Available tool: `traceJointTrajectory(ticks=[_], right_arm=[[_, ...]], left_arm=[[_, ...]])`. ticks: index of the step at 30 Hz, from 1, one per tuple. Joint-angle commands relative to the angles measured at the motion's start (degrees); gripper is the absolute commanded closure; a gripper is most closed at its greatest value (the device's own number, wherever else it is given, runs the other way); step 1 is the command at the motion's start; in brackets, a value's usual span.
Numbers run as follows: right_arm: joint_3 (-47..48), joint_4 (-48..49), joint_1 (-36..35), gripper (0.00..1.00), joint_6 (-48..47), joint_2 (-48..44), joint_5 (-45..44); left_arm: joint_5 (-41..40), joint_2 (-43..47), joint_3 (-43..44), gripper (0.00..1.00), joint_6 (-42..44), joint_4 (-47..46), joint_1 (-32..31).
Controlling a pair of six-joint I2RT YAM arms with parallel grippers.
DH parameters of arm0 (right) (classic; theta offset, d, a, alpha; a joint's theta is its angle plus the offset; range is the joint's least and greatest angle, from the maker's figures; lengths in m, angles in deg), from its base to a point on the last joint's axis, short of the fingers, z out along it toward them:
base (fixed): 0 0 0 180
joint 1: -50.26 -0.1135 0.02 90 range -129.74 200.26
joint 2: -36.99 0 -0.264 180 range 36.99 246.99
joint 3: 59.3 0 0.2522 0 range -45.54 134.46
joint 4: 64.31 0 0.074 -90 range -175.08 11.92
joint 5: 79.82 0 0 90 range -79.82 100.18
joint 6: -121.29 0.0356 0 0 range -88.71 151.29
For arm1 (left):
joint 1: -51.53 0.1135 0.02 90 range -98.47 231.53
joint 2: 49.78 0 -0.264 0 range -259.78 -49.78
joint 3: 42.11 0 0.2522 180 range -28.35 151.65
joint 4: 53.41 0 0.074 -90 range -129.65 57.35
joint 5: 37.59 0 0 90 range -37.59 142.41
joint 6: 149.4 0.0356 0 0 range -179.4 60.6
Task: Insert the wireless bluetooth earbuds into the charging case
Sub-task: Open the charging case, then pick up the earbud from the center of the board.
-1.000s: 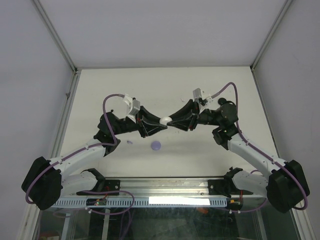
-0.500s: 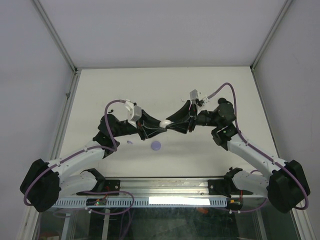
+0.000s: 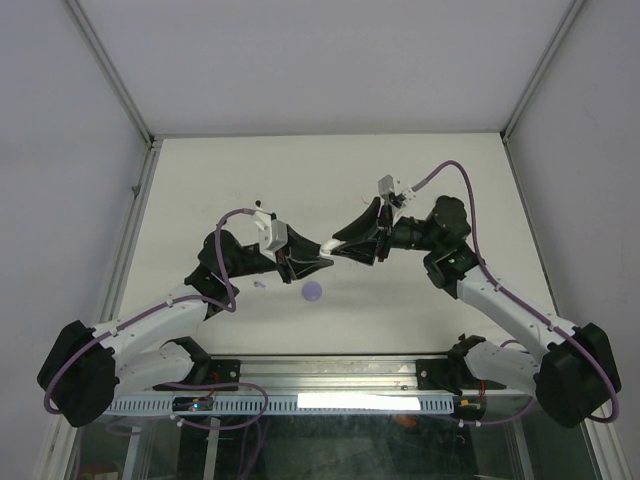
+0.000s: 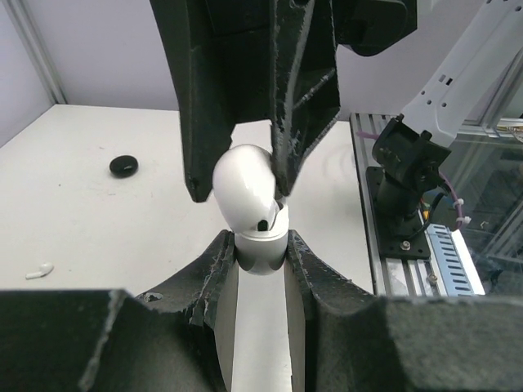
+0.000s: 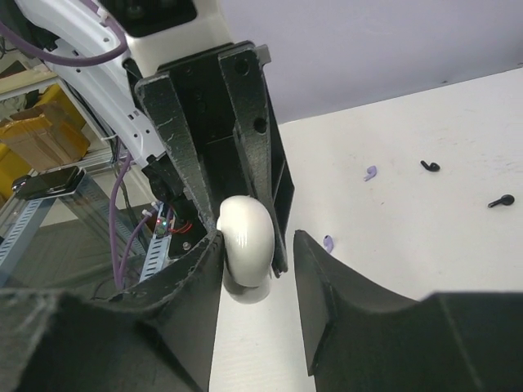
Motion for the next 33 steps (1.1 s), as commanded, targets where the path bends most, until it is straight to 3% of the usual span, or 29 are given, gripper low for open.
traceJointTrajectory(ticks=[1,10,17,24,27,33], right_arm=[[3.54,-1.47,1.08,0.58,-1.48,-0.26,-4.70],[5.20,-3.48,1.79,0.55,-1.22,1.49,-4.22],[8.75,-9.96,2.90,0.49,-4.03,3.85,-7.07],[12.24,-19.50,7.04,0.43,-7.01,9.44,-19.00],[14.80,-24.60,8.80,0.42,-9.22,14.00,-26.29],[20.52,-26.94,10.74,0.42,-12.36,24.60,-32.68]], left_arm=[[2.38,1.89,-1.08,1.00,3.55,-1.57,-1.72],[-0.20,1.73,-2.00,1.00,2.98,-2.42,-1.70],[-12.26,-1.13,-3.27,1.00,-2.11,-1.82,-1.23],[-18.50,-5.84,-6.80,1.00,-9.83,-5.66,4.29],[-18.21,-8.36,-7.78,1.00,-12.68,-7.34,7.33],[-16.40,-11.97,-9.33,1.00,-15.28,-10.83,11.25]])
